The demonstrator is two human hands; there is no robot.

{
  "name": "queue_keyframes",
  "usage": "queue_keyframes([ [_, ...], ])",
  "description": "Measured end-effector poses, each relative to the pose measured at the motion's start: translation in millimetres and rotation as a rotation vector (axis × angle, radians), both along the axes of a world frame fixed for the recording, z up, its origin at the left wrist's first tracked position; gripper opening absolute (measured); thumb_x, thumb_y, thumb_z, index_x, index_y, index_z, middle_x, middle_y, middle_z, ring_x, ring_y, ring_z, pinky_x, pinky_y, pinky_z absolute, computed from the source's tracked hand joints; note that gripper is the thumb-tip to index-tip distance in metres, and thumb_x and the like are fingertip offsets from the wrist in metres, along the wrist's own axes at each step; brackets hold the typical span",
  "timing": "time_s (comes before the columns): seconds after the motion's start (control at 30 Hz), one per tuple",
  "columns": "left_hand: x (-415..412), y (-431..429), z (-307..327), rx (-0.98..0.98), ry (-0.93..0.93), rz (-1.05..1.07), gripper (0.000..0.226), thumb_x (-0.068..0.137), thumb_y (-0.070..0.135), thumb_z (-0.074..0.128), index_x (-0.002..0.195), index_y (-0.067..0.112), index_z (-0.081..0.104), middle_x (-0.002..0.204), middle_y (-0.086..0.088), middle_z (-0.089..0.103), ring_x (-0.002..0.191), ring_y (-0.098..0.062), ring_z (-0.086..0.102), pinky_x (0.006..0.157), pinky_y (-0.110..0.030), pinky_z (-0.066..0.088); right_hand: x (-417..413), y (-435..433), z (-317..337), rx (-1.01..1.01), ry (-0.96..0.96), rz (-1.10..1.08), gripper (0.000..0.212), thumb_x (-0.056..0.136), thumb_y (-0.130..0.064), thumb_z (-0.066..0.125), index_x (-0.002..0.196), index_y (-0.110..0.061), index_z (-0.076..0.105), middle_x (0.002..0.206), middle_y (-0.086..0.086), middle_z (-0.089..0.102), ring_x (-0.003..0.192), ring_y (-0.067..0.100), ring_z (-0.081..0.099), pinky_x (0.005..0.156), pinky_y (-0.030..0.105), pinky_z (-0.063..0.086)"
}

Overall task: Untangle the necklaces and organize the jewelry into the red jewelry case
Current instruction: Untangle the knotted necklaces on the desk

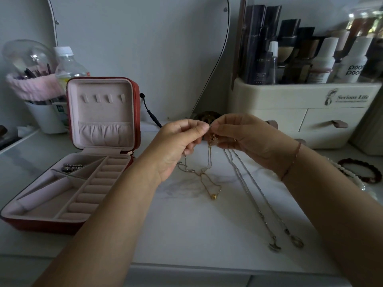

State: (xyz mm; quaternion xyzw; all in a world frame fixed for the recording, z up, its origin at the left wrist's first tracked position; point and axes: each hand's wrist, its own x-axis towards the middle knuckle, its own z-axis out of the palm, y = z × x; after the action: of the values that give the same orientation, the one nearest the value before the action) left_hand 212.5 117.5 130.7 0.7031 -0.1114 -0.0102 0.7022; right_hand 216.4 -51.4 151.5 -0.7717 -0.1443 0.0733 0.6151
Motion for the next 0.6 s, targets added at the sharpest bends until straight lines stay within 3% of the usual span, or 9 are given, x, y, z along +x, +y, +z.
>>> queue_keyframes([
  [0.23,0.4,0.5,-0.7,0.090,0.020,0.061,0.005,0.082,0.018,0.070,0.087,0.016,0.072,0.054,0.015,0.054,0.060,-0.006,0.039,0.055,-0.018,0.033,1.3,-0.9,-0.3,0.052,-0.037,-0.078,0.006,0.090,-0.013,0.058,0.087,-0.011,0.063,0.075,0.002,0.064,0.064,0.007,0.061,0.071,0.022,0.054],
  [0.43,-1.6,-0.8,2.2,0.061,0.036,0.045,0.006,0.083,0.017,0.068,0.089,0.016,0.071,0.049,0.017,0.050,0.047,0.001,0.041,0.053,-0.019,0.030,1.9,-2.6,0.0,0.085,-0.041,-0.076,0.003,0.085,-0.010,0.063,0.086,-0.009,0.065,0.072,0.003,0.064,0.061,0.008,0.061,0.070,0.020,0.055],
  [0.6,-0.7,-1.1,0.9,0.087,0.044,0.068,0.012,0.076,0.022,0.074,0.089,0.020,0.074,0.076,0.013,0.068,0.057,0.002,0.047,0.056,-0.022,0.030,3.2,-2.8,-0.8,0.058,-0.071,-0.085,0.003,0.081,-0.008,0.067,0.085,-0.009,0.067,0.074,0.005,0.067,0.065,0.011,0.061,0.072,0.023,0.055],
])
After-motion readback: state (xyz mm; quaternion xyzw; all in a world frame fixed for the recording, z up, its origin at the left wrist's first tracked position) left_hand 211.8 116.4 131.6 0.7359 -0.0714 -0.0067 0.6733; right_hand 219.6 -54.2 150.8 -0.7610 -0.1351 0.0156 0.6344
